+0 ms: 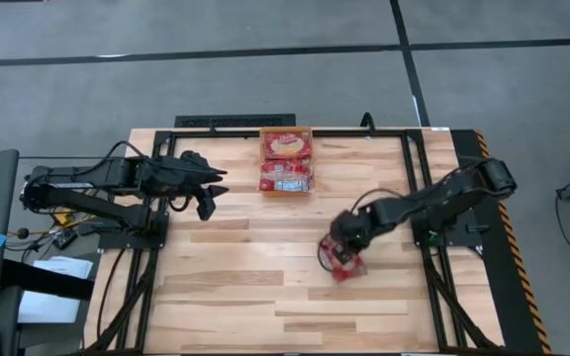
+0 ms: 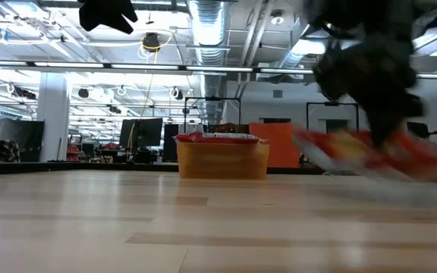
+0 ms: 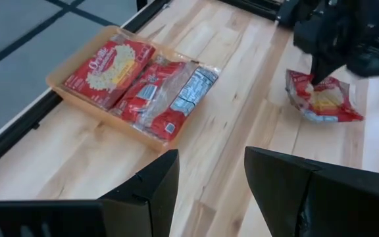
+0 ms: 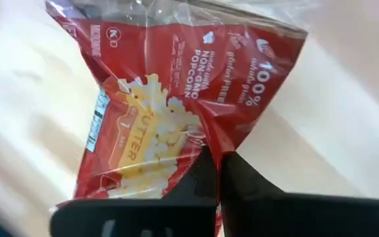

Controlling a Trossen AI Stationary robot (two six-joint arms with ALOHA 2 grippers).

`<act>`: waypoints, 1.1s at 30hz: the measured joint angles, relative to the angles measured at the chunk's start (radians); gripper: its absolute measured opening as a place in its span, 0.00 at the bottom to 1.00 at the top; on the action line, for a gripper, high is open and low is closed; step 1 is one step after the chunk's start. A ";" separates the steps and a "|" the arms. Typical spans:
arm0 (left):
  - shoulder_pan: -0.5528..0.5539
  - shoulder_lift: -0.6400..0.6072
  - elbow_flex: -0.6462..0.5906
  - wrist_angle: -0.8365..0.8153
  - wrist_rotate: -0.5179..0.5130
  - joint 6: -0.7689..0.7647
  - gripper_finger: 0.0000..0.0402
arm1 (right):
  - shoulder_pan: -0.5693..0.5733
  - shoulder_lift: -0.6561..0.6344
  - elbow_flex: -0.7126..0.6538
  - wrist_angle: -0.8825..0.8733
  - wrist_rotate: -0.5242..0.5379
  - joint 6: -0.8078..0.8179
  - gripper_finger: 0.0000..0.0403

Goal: Sort popcorn bags into baskets
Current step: Put the red popcorn bag into the orange bin

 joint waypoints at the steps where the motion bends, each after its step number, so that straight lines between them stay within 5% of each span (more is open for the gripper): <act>1: 0.000 0.000 0.000 -0.002 0.001 -0.004 0.40 | -0.028 -0.016 0.017 0.011 0.000 -0.049 0.02; 10: 0.000 0.000 0.000 -0.007 0.000 -0.020 0.40 | -0.404 -0.068 0.348 -0.047 0.053 -0.692 0.01; 19: 0.000 0.000 0.000 -0.007 -0.021 -0.037 0.40 | -0.727 0.200 0.761 -0.040 0.100 -1.371 0.03; 33: 0.000 0.000 0.000 -0.058 -0.084 -0.115 0.40 | -0.771 0.677 1.269 -0.316 0.064 -1.856 0.08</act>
